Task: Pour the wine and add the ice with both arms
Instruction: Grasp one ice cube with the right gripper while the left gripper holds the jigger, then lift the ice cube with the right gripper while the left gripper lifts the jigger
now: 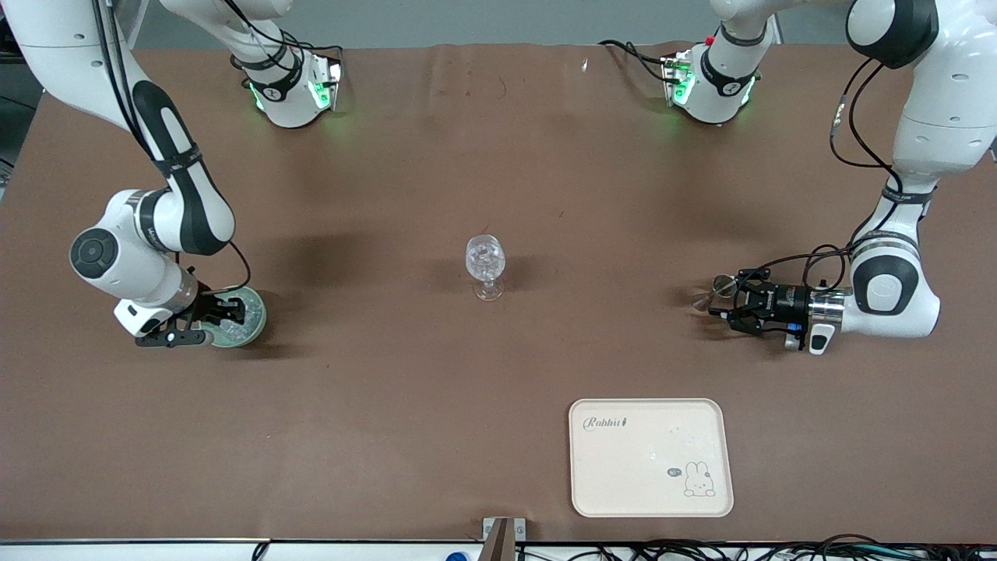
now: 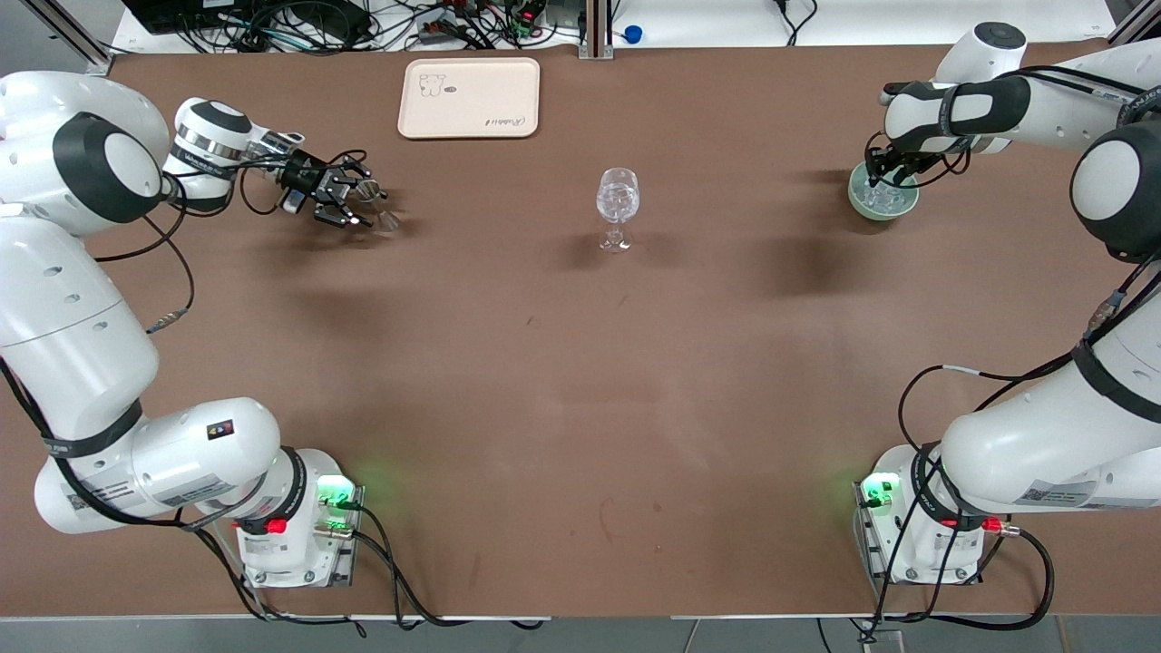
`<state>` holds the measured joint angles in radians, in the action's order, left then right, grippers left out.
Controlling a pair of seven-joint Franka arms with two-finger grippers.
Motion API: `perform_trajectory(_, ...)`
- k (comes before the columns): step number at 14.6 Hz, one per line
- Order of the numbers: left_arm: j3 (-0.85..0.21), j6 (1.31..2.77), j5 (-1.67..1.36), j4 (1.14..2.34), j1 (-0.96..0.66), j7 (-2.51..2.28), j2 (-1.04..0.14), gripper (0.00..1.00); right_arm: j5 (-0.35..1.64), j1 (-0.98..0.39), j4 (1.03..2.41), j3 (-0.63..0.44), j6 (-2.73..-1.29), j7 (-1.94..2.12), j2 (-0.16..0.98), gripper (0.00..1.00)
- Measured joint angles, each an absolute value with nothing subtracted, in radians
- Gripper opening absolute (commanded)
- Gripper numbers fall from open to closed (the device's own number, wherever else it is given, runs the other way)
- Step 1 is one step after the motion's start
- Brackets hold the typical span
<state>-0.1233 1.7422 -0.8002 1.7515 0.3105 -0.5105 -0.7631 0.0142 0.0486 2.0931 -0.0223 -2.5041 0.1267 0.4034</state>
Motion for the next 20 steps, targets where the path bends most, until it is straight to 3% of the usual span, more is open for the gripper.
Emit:
perform_trajectory(3, -0.124, 1.714, -0.800, 1.753, 0.311, -0.510, -0.763, 0.63, 0.014, 0.049, 2.095, -0.022, -2.504, 0.127, 0.407, 0.49)
perform_trajectory(5, -0.124, 1.708, -0.800, 1.753, 0.311, -0.510, -0.763, 0.59, 0.014, 0.049, 2.095, -0.022, -2.504, 0.127, 0.409, 0.40)
perform_trajectory(7, -0.124, 1.707, -0.800, 1.753, 0.311, -0.510, -0.763, 0.47, 0.014, 0.049, 2.095, -0.022, -2.504, 0.127, 0.411, 0.23)
perform_trajectory(9, -0.124, 1.707, -0.800, 1.753, 0.311, -0.510, -0.763, 0.32, 0.014, 0.049, 2.095, -0.022, -2.502, 0.126, 0.412, 0.13)
perform_trajectory(11, -0.125, 1.707, -0.804, 1.753, 0.311, -0.508, -0.763, 0.14, 0.014, 0.049, 2.094, -0.022, -2.502, 0.126, 0.412, 0.08)
perform_trajectory(13, -0.125, 1.707, -0.832, 1.753, 0.310, -0.504, -0.763, 0.04, 0.014, 0.049, 2.091, -0.022, -2.495, 0.126, 0.406, 0.08)
perform_trajectory(16, -0.125, 1.707, -0.867, 1.752, 0.308, -0.501, -0.763, 0.01, 0.014, 0.049, 2.060, -0.022, -2.411, 0.126, 0.357, 0.07)
perform_trajectory(20, -0.126, 1.707, -0.897, 1.742, 0.303, -0.501, -0.762, 0.01, 0.014, 0.049, 1.938, -0.022, -2.166, 0.087, 0.221, 0.05)
